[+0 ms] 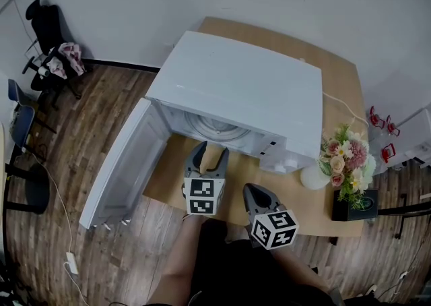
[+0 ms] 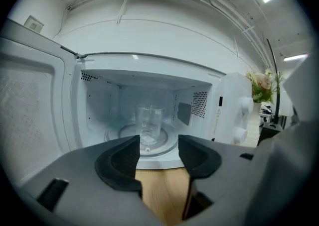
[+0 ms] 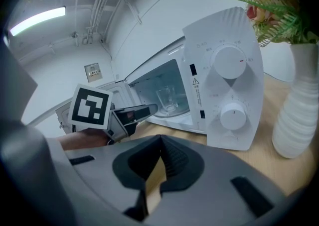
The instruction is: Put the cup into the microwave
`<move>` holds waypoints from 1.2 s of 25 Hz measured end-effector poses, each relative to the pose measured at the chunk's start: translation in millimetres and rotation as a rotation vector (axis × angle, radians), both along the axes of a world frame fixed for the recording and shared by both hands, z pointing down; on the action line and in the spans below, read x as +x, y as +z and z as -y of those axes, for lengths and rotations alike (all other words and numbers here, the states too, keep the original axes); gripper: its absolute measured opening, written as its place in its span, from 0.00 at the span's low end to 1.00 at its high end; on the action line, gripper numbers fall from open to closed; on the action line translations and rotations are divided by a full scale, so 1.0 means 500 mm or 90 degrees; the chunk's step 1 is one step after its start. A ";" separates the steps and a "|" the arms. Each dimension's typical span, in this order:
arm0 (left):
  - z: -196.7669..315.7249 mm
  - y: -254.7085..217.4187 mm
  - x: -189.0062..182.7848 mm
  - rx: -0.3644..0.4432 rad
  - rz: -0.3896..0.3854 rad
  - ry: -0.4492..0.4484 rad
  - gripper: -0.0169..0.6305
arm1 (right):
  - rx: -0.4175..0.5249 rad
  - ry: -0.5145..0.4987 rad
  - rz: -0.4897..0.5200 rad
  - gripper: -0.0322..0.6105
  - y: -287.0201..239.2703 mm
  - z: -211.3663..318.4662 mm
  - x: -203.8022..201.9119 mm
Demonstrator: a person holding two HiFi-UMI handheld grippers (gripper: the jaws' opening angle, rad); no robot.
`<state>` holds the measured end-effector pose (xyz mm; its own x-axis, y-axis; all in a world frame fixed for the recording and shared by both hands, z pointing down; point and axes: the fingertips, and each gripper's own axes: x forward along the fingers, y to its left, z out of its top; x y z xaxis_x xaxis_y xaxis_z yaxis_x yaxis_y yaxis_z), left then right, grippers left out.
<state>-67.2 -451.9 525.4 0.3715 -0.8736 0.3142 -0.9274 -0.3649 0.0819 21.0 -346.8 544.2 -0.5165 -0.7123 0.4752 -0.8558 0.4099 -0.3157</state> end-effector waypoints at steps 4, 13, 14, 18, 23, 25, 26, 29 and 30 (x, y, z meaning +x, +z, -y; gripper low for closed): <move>-0.030 -0.018 -0.002 -0.001 -0.020 0.009 0.34 | 0.015 0.000 0.006 0.04 -0.009 0.010 -0.001; -0.078 -0.069 -0.015 -0.010 -0.047 0.025 0.18 | 0.071 -0.008 0.009 0.04 -0.061 0.042 -0.016; -0.082 -0.074 -0.018 -0.009 -0.046 0.025 0.17 | 0.074 -0.009 0.011 0.04 -0.066 0.044 -0.019; -0.095 -0.103 -0.038 0.010 -0.030 0.007 0.11 | 0.082 -0.014 0.026 0.04 -0.086 0.052 -0.027; -0.110 -0.121 -0.068 -0.002 -0.050 -0.012 0.08 | 0.108 -0.005 0.025 0.04 -0.114 0.072 -0.007; -0.116 -0.127 -0.077 -0.006 -0.051 -0.014 0.07 | 0.120 0.005 0.024 0.04 -0.126 0.082 0.004; -0.120 -0.131 -0.081 -0.005 -0.047 -0.012 0.06 | 0.124 0.011 0.026 0.04 -0.131 0.086 0.010; -0.134 -0.138 -0.086 -0.008 -0.040 -0.011 0.05 | 0.133 0.022 0.024 0.04 -0.141 0.092 0.023; -0.138 -0.138 -0.087 -0.010 -0.042 -0.011 0.04 | 0.137 0.024 0.021 0.04 -0.142 0.093 0.026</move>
<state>-110.6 -382.8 456.2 0.3764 -0.8755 0.3030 -0.9261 -0.3469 0.1482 34.1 -393.6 473.3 -0.5000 -0.8149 0.2932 -0.8626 0.4384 -0.2526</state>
